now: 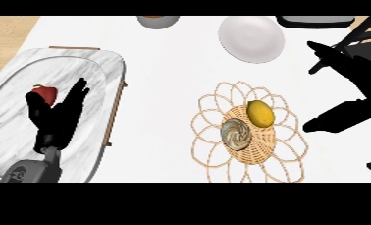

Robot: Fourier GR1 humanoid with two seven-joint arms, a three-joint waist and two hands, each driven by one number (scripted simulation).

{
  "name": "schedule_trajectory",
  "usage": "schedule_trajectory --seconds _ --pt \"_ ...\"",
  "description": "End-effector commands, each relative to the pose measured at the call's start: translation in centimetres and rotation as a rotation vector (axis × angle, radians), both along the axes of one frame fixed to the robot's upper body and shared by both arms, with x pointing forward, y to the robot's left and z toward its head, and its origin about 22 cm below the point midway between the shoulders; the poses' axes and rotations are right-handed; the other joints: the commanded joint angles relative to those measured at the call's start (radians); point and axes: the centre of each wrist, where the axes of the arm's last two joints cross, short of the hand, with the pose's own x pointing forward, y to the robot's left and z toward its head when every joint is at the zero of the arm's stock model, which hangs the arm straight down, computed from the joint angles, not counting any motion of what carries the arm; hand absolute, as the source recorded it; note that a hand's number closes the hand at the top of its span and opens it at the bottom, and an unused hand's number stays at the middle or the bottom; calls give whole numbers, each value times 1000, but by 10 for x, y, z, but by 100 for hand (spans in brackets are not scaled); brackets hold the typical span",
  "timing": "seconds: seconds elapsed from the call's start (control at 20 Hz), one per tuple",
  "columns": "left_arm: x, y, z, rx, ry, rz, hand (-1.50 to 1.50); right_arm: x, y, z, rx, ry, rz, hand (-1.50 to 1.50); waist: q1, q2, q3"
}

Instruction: Pick the lemon from the placemat and place it in the tiered shelf

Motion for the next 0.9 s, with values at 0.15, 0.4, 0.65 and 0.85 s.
schedule_trajectory --seconds 0.15,0.4,0.65,0.85 --pt "-7 -4 -17 -37 139 -29 0 9 51 -3 -117 95 -18 -150 7 11 -11" --pt "-24 5 -29 -39 126 -17 0 14 66 -17 -185 141 -2 -150 10 12 -11" --pt "-17 1 -29 -26 118 12 0 -5 71 -32 -232 167 -61 -150 -8 9 -10" --pt "-14 4 -21 -41 140 3 0 -2 70 -43 -271 154 -75 -150 -6 9 -10"
